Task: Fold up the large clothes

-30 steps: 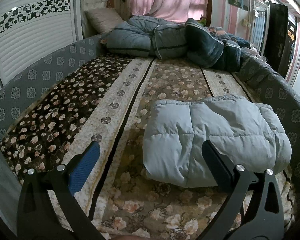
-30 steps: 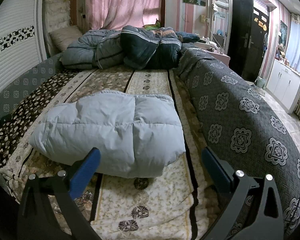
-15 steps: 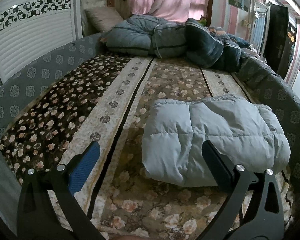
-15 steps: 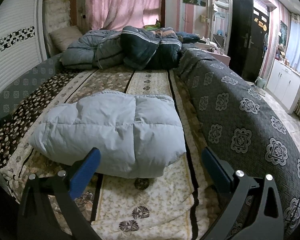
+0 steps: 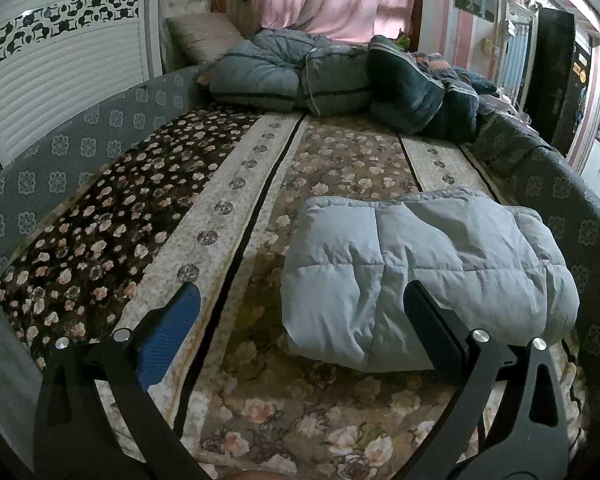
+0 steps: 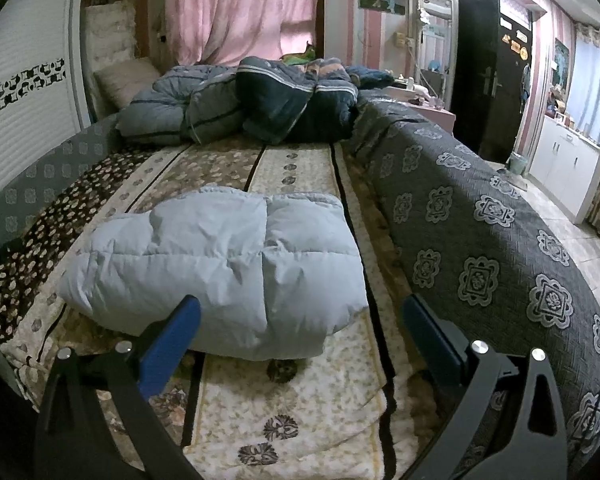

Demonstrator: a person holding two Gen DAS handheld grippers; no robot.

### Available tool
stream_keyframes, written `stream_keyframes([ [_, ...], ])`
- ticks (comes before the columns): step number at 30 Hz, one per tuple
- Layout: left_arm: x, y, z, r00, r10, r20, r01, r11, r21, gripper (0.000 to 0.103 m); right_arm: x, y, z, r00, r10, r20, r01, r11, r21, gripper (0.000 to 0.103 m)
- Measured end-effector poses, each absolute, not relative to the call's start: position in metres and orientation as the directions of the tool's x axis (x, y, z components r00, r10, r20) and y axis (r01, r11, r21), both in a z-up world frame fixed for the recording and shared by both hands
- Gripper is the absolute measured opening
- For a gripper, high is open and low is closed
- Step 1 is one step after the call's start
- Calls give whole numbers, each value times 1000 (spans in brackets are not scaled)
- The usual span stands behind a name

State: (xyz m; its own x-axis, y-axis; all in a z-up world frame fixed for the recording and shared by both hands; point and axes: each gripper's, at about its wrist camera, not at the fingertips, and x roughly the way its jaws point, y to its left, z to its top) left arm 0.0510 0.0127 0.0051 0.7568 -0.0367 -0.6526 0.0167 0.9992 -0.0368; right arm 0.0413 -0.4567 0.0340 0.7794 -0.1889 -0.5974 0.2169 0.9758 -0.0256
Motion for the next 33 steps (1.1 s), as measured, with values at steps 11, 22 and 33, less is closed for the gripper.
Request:
stream_keyframes([
  [11, 44, 6, 8, 770, -68, -634, 67, 997, -25, 100, 40, -463, 40, 786, -190, -588, 237, 971, 2, 101],
  [22, 44, 1, 8, 770, -93, -632, 106, 994, -18, 100, 48, -453, 38, 775, -198, -600, 230, 973, -25, 101],
  [33, 45, -7, 7, 763, -122, -635, 157, 988, 0, 100, 51, -451, 35, 777, -207, -595, 233, 972, -33, 101],
])
